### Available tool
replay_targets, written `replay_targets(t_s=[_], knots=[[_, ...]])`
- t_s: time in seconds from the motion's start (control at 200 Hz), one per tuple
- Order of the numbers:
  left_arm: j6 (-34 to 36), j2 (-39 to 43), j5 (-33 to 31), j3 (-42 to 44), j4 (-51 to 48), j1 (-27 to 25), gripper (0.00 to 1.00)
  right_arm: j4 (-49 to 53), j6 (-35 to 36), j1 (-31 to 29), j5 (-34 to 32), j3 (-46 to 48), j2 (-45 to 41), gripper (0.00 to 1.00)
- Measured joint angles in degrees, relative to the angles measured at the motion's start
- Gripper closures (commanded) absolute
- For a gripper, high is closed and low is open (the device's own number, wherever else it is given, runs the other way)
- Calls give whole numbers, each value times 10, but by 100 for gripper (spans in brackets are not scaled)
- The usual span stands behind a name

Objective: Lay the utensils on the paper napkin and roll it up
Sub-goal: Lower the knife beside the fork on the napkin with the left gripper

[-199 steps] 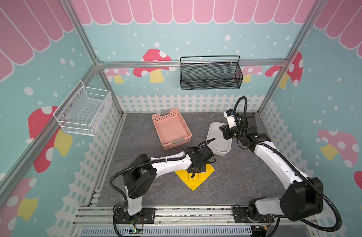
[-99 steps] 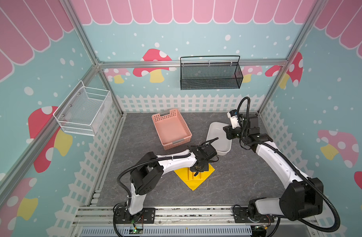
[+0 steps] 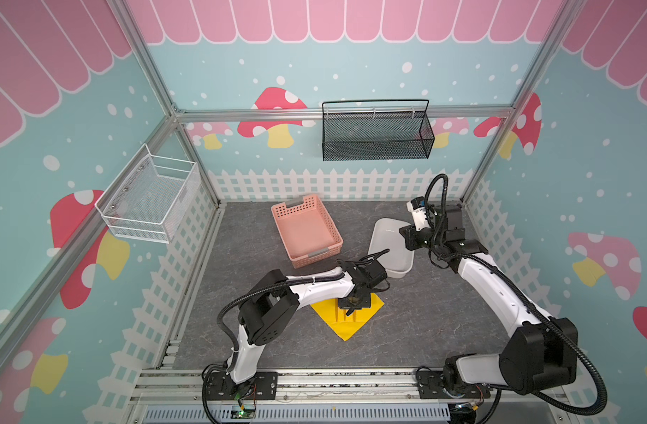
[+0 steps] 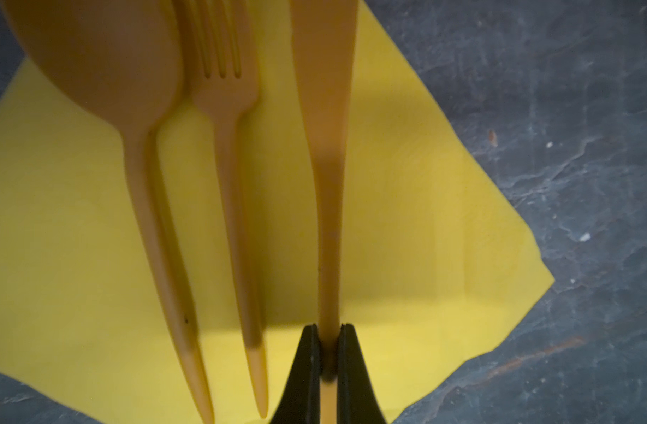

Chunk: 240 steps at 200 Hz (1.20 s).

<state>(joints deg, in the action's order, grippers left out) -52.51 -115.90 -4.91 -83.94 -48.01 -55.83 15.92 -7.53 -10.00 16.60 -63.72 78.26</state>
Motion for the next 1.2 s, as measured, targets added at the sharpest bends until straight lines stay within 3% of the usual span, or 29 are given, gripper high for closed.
replay_targets(t_s=[0.806,1.201], knots=[[-3,-12,-1,0,-2,11,100,0,0,3,14,0,0,89],[-3,-13,-1,0,-2,12,91,0,0,3,20,3,0,89]])
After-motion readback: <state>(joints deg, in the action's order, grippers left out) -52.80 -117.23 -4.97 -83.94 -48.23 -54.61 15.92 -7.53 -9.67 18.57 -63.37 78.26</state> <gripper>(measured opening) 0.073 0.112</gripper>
